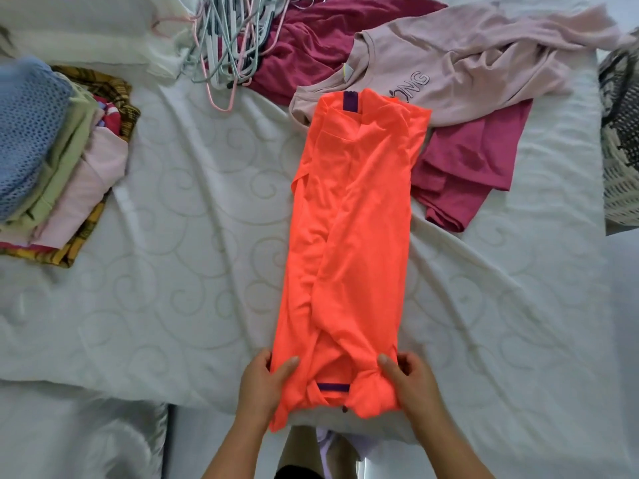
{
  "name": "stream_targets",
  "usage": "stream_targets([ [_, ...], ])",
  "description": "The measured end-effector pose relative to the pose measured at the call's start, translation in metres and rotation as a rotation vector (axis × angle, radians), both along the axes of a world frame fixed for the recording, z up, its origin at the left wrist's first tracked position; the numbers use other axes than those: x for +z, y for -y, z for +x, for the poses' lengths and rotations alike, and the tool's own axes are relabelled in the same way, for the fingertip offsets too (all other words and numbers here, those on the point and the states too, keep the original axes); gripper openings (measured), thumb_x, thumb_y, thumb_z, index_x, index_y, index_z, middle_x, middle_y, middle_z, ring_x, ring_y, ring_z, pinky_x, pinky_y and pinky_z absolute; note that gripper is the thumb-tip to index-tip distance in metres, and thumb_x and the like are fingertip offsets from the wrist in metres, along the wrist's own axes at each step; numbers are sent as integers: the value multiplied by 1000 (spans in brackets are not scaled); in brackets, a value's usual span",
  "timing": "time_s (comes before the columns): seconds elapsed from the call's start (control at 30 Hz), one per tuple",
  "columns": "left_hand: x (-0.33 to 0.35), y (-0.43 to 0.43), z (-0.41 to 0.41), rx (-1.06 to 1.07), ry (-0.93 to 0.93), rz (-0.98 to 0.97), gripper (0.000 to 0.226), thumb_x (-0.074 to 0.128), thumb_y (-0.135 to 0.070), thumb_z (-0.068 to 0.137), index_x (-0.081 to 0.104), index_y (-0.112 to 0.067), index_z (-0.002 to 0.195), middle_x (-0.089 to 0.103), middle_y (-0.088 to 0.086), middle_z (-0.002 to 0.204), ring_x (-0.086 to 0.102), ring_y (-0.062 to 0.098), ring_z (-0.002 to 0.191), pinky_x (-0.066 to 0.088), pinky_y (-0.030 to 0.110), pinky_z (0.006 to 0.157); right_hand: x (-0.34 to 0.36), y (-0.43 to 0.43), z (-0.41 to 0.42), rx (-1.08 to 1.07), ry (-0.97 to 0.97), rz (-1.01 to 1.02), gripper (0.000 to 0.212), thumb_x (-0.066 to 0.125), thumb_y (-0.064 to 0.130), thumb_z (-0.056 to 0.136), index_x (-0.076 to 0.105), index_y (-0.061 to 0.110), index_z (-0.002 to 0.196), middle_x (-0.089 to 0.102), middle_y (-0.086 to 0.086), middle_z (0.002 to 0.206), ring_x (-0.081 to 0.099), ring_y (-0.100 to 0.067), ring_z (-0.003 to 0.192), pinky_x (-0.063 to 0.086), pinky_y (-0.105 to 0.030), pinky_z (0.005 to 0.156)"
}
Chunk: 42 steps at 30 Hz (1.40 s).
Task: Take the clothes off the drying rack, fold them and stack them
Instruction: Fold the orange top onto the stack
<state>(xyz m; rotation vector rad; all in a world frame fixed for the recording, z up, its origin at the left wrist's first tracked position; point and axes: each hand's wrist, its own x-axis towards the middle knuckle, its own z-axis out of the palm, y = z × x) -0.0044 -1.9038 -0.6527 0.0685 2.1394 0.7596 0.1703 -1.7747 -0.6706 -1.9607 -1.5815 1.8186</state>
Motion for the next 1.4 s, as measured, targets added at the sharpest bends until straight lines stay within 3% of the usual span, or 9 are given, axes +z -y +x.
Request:
stream_targets([
  [0.1,3,9,0,-26,6,38,19,67,-37,72,55,-22,70,59,-7,69,55,16,67,39,18,57,3,7,15,70,-30,11,13,71,9,80,60,14,81,64,2,72,57,3,58,43,-13,54],
  [0.4,4,37,12,193,208,74,19,65,-23,87,64,-4,87,67,13,82,58,23,74,47,36,68,6,27,61,166,48,-114,10,65,-4,80,66,4,73,64,-8,67,54,-16,65,49,-40,64],
  [0.57,5,42,16,194,269,124,16,68,-19,84,63,-8,94,69,9,86,62,17,70,47,26,61,13,15,38,53,-58,-2,24,73,2,76,55,12,89,62,2,82,57,-10,74,45,-16,60],
  [0.73,19,53,28,163,291,136,49,80,-34,53,63,-4,88,71,7,75,62,23,74,50,30,64,15,34,58,230,2,-118,16,78,17,71,64,16,65,59,11,45,54,-4,54,37,-13,47],
  [0.83,26,69,31,88,388,197,95,87,-59,22,64,-2,95,73,11,83,67,19,75,54,29,66,32,29,73,185,-72,-366,69,90,53,26,72,6,73,71,-4,67,61,-11,63,48,-22,58],
  [0.9,39,66,27,94,392,218,83,90,-44,33,62,0,99,73,11,83,68,16,71,54,27,62,45,19,73,52,-156,-458,90,90,54,8,72,3,79,72,-16,78,65,-16,64,53,-26,58],
  [0.97,60,46,16,162,397,295,44,81,-20,62,60,1,95,71,10,75,63,12,59,51,22,51,63,-1,60,-20,-245,-461,87,94,42,19,68,-2,89,72,-18,83,66,-18,65,55,-26,56],
  [1.1,93,-20,-27,162,324,390,9,59,-7,87,59,0,91,63,14,72,56,8,49,44,19,41,101,-59,14,-115,-366,-430,9,55,3,86,62,-1,89,69,-6,63,61,-7,49,48,-17,43],
  [1.4,105,-211,-136,255,528,538,27,44,-25,97,58,-3,89,67,9,76,66,10,52,55,22,49,112,-210,-98,-370,-430,-451,22,47,16,94,54,9,74,62,-4,51,53,-4,36,35,-12,30],
])
